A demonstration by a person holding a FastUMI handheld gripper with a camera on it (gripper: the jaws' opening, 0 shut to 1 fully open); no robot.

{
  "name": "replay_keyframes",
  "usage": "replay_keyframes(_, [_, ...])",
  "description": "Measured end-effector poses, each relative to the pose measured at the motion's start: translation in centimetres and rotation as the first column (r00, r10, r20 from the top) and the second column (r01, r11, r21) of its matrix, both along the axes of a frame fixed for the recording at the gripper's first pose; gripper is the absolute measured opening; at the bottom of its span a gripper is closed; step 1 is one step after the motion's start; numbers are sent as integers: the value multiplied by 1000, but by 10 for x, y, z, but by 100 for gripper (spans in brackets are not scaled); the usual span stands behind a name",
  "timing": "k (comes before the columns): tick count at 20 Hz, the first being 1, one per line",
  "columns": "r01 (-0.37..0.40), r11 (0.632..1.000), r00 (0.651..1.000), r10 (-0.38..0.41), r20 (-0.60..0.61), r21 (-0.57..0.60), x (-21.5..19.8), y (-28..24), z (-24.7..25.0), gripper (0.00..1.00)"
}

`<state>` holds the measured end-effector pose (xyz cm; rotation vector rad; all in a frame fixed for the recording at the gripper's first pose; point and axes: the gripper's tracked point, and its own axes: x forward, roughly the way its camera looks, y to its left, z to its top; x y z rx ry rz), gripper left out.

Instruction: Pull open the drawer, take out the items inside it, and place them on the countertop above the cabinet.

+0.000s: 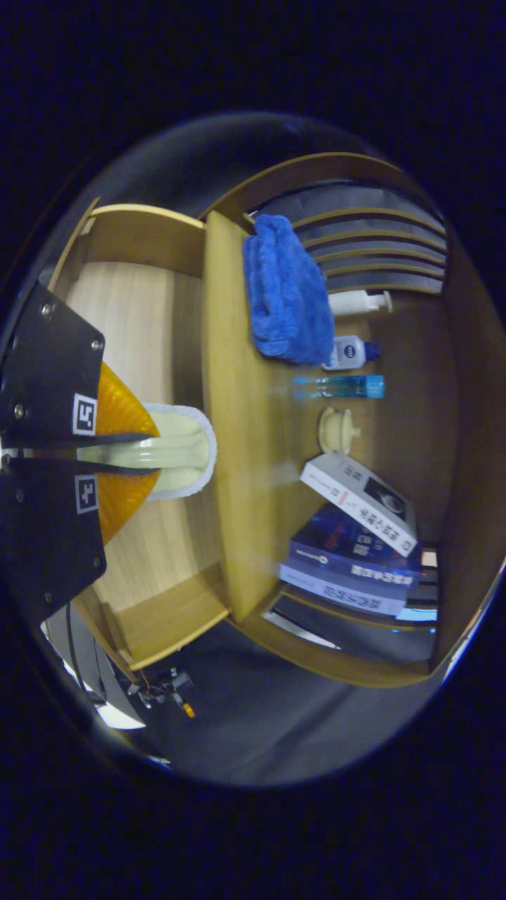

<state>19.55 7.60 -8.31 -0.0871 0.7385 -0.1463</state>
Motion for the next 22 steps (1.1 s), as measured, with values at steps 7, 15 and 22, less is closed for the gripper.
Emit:
replay_keyframes(7, [44,998,991,-48,128,36,46,-5,56,6])
replay_keyframes(15, [60,992,989,-75,126,114,123,-10,31,6])
replay_keyframes(22, [71,989,988,-87,126,126,155,-15,13,6])
